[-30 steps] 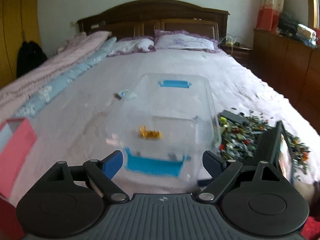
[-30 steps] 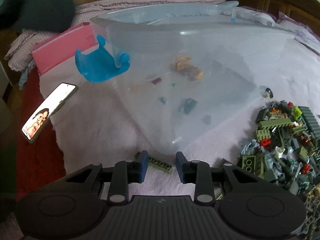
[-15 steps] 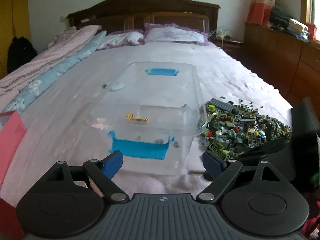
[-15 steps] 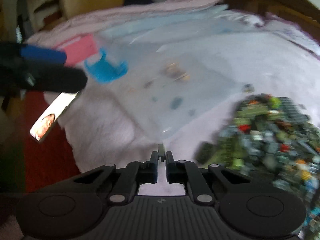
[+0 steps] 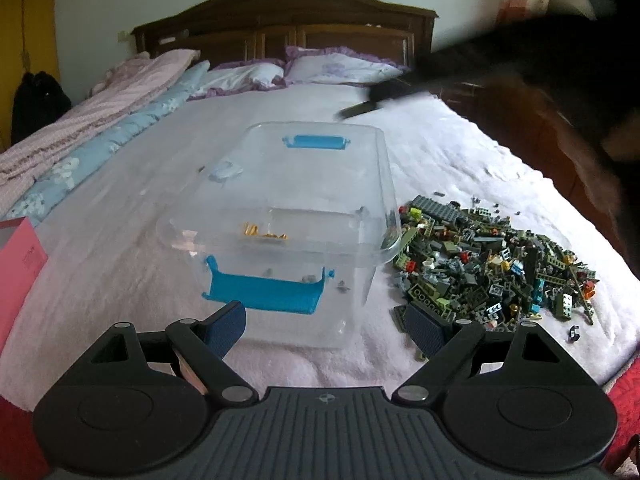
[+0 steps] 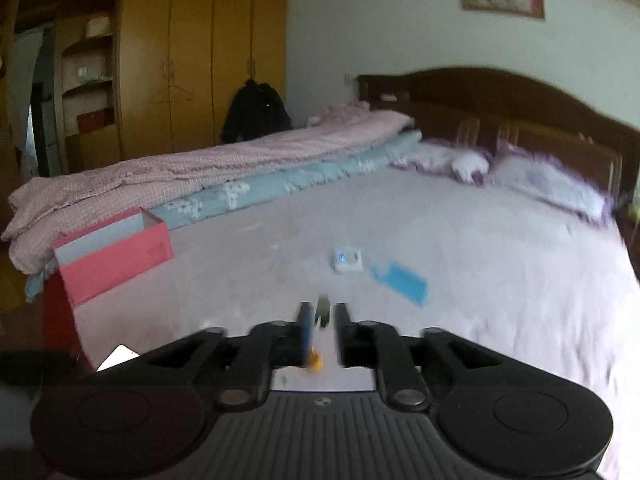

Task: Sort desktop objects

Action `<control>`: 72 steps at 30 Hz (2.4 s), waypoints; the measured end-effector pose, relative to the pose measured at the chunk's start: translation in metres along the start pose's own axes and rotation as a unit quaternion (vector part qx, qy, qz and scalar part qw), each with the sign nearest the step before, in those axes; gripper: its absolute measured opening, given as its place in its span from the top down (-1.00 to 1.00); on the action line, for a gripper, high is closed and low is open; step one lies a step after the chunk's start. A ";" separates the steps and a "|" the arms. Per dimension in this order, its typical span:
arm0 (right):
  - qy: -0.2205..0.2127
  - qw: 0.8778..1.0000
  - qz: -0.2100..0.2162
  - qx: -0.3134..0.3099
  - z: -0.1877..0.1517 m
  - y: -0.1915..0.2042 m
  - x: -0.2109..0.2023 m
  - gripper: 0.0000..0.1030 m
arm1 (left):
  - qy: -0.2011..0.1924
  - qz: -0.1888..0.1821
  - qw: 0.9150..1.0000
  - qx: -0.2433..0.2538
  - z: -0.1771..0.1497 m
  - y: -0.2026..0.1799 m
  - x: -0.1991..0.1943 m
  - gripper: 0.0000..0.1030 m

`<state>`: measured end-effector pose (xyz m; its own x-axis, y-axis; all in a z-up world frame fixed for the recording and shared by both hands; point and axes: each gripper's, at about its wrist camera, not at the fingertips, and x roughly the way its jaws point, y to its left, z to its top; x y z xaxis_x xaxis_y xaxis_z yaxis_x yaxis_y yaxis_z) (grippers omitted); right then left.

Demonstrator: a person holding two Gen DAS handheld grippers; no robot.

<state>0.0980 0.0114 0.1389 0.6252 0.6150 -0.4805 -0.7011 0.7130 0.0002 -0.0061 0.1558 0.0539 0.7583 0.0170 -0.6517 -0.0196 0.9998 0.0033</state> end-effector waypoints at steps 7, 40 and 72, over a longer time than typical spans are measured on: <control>0.012 1.000 -0.008 0.015 -0.020 -0.003 -0.018 0.18 | 0.008 -0.004 1.000 0.006 -0.006 -0.004 0.003 -0.69; 0.152 0.961 -0.103 0.208 -0.236 -0.046 -0.014 0.84 | 0.086 -0.060 0.994 0.033 -0.064 -0.092 0.059 0.28; 0.148 0.958 -0.124 0.212 -0.276 -0.038 -0.059 0.83 | 0.102 -0.109 0.988 0.042 -0.053 -0.116 0.118 0.76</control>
<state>-0.0068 -0.1450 -0.0753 0.5863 0.3305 -0.7396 -0.3011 0.9365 0.1798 0.0516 0.0418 -0.0637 0.5919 -0.1923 -0.7827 0.1898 0.9771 -0.0965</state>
